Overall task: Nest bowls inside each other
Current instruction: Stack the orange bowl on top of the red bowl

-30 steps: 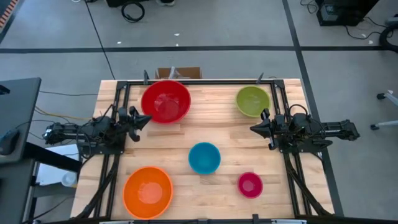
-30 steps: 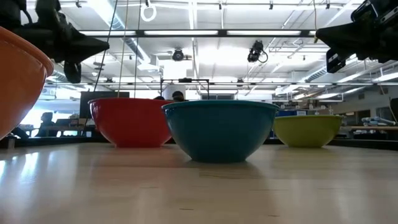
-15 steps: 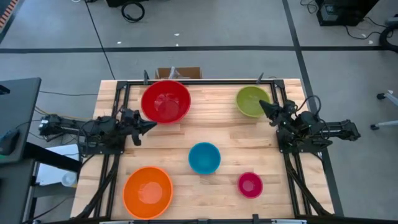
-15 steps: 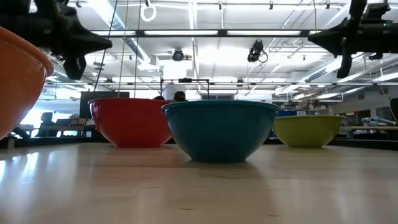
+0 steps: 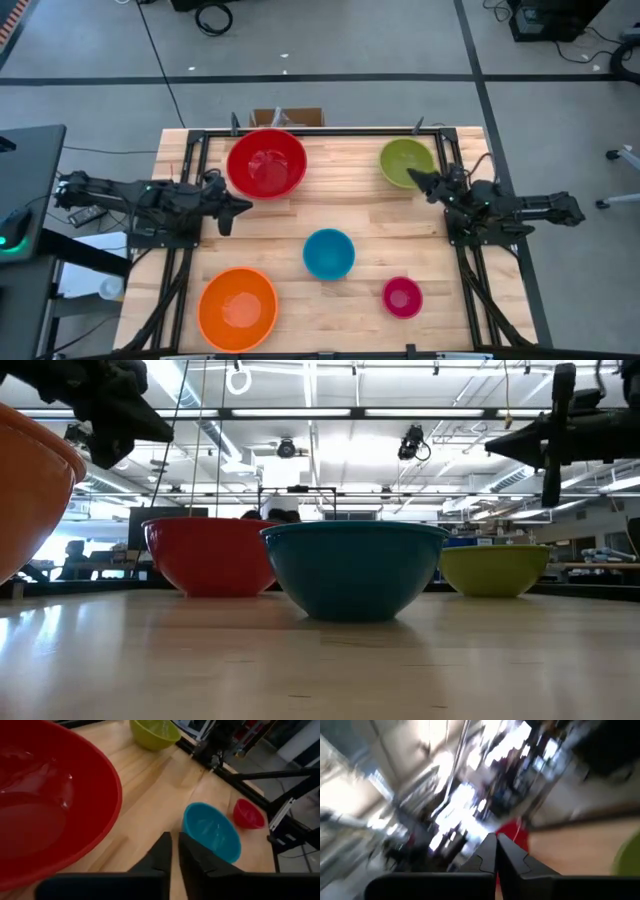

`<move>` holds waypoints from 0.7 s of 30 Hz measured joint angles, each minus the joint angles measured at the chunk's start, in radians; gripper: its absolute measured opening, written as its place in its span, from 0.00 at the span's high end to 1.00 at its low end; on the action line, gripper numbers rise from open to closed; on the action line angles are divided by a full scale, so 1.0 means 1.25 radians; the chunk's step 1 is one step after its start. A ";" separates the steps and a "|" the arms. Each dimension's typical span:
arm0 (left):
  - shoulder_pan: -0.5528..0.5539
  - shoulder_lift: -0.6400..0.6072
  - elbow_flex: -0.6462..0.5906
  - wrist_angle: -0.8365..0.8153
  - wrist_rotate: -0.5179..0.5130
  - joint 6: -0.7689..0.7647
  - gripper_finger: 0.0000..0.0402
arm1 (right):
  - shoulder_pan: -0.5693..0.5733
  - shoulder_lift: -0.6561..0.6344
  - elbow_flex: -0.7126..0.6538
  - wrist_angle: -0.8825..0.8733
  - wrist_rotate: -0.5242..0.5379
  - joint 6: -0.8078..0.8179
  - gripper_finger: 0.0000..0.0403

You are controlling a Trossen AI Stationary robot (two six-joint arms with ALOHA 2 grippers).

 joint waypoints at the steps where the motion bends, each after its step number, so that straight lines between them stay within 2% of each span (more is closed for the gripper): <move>1: 0.000 -0.001 0.008 -0.017 0.001 0.000 0.86 | 0.000 0.025 0.000 0.005 -0.019 0.031 0.98; 5: 0.000 -0.001 0.032 -0.066 0.070 0.008 0.74 | 0.000 0.145 0.042 0.010 -0.037 0.138 0.98; 9: 0.000 -0.001 0.042 -0.097 0.140 0.015 0.67 | 0.007 0.299 0.129 0.012 -0.042 0.141 0.99; 11: 0.000 -0.001 0.042 -0.104 0.160 0.006 0.65 | 0.016 0.386 0.185 0.007 -0.047 0.141 0.99; 21: -0.002 -0.001 0.042 -0.155 0.153 0.025 0.65 | 0.100 0.833 0.497 -0.063 -0.036 0.178 0.98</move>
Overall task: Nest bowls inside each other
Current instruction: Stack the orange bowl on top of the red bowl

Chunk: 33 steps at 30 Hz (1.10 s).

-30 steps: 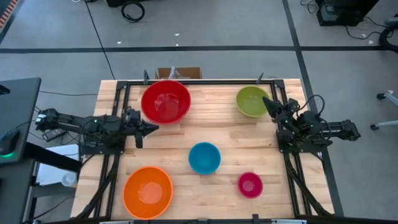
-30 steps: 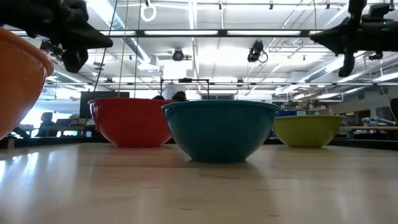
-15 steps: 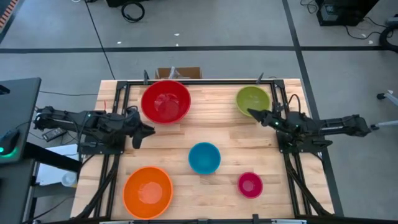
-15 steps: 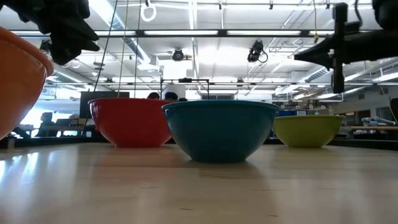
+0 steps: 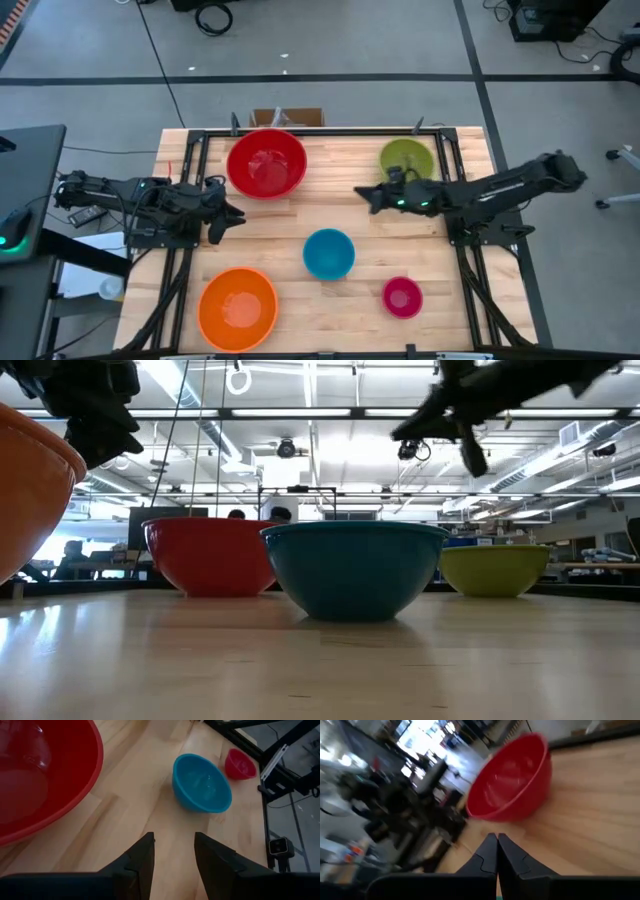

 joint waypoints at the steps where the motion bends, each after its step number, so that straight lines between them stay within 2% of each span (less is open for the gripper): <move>1: 0.000 0.000 0.000 0.000 0.005 0.002 0.65 | 0.006 0.037 0.037 -0.032 0.000 0.002 0.98; 6: -0.009 0.000 0.000 -0.031 0.012 0.038 0.65 | 0.031 0.178 0.225 -0.200 0.000 -0.010 0.98; 10: -0.025 0.000 0.000 -0.060 0.014 0.060 0.65 | 0.043 0.265 0.330 -0.204 -0.001 -0.040 0.95; 12: -0.028 0.000 0.000 -0.061 0.006 0.068 0.65 | 0.039 0.308 0.370 -0.199 -0.036 -0.028 0.92; 16: -0.027 0.000 0.000 -0.060 -0.058 0.059 0.65 | 0.017 0.405 0.440 -0.159 -0.177 -0.076 0.84; 19: -0.027 0.000 0.000 -0.057 -0.064 0.051 0.65 | 0.007 0.479 0.517 -0.167 -0.266 -0.090 0.75; 23: -0.027 0.000 0.000 -0.064 -0.064 0.004 0.65 | -0.003 0.569 0.622 -0.192 -0.342 -0.120 0.64; 27: -0.027 0.000 0.000 -0.121 -0.064 -0.032 0.65 | -0.007 0.646 0.730 -0.242 -0.369 -0.153 0.57; 33: -0.034 -0.001 -0.001 -0.224 -0.048 -0.121 0.65 | -0.006 0.762 0.893 -0.393 -0.378 -0.210 0.55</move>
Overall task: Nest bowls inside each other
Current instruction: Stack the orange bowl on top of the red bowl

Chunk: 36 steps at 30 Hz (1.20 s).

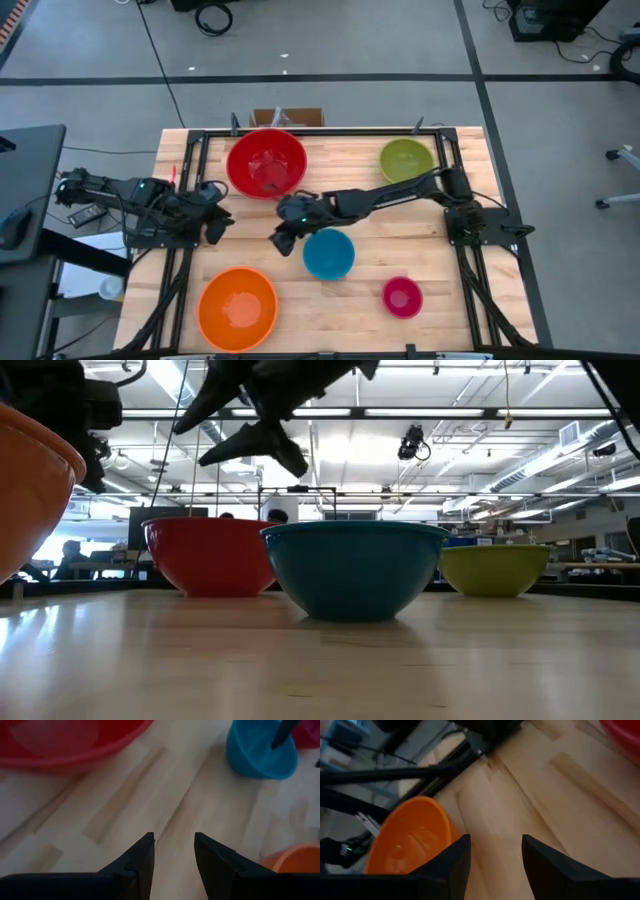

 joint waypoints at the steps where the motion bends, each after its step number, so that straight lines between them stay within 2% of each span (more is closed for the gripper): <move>1: -0.005 0.000 0.000 -0.004 0.009 -0.004 0.65 | 0.002 0.016 0.025 -0.010 0.000 -0.009 0.55; 6: -0.037 0.000 0.000 -0.006 0.018 -0.025 0.65 | 0.010 0.094 0.123 -0.005 -0.004 -0.052 0.55; 12: -0.062 0.000 0.000 -0.012 0.009 -0.054 0.65 | 0.011 0.185 0.226 0.002 -0.069 -0.076 0.55; 16: -0.072 0.000 0.000 -0.013 0.008 -0.069 0.65 | 0.015 0.235 0.270 -0.030 -0.074 -0.091 0.55; 22: -0.074 0.000 0.000 -0.009 0.007 -0.065 0.65 | 0.030 0.249 0.278 -0.032 -0.091 -0.139 0.55; 26: -0.075 0.000 0.000 0.014 0.043 -0.014 0.65 | 0.035 0.255 0.275 -0.027 -0.093 -0.168 0.55; 36: -0.074 0.000 0.000 0.011 0.047 -0.007 0.65 | 0.031 0.277 0.276 0.020 -0.213 -0.200 0.55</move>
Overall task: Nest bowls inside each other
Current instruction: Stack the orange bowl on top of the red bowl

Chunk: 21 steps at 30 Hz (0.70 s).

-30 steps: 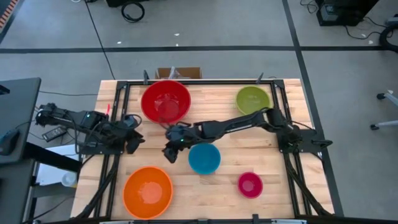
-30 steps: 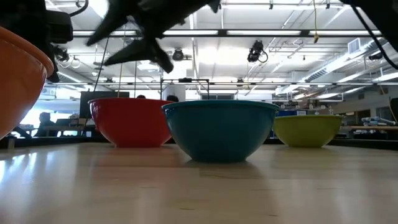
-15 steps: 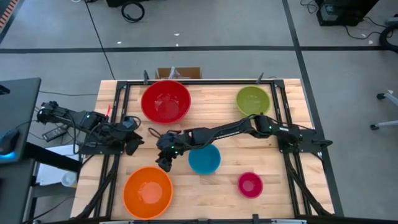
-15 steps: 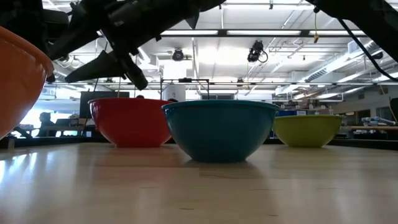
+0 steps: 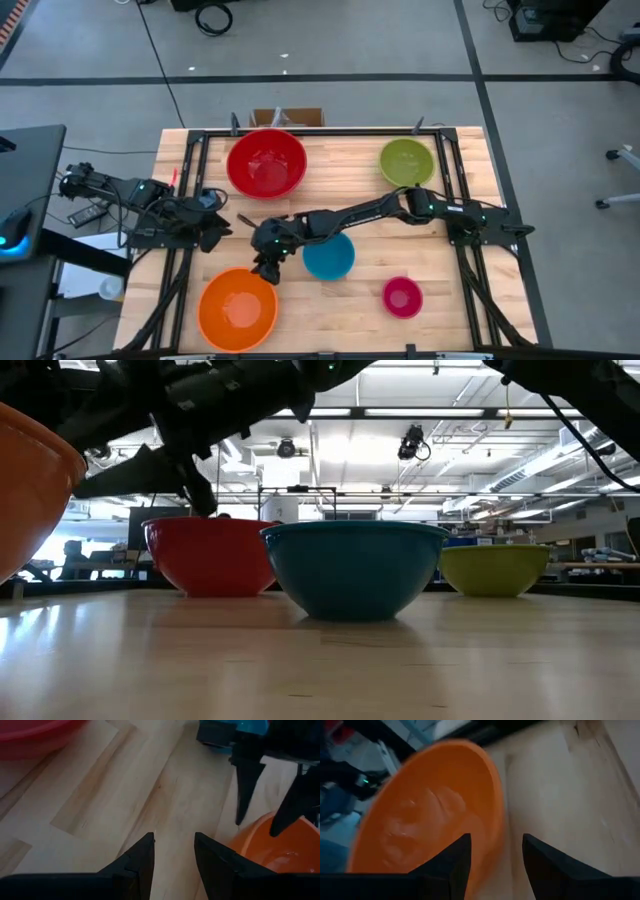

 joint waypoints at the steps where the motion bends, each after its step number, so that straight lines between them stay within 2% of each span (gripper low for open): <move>1: 0.000 0.000 0.000 0.000 0.000 0.000 0.65 | 0.001 0.001 0.001 -0.001 -0.002 -0.001 0.55; 11: 0.000 0.000 0.000 -0.001 -0.002 -0.019 0.65 | 0.008 0.018 -0.001 -0.038 0.011 -0.008 0.55; 17: 0.000 0.000 0.000 -0.001 -0.002 -0.020 0.65 | -0.005 0.018 -0.001 -0.114 0.068 -0.001 0.58; 21: 0.000 0.000 0.000 -0.002 -0.003 -0.020 0.65 | -0.013 0.018 -0.001 -0.114 0.077 0.002 0.59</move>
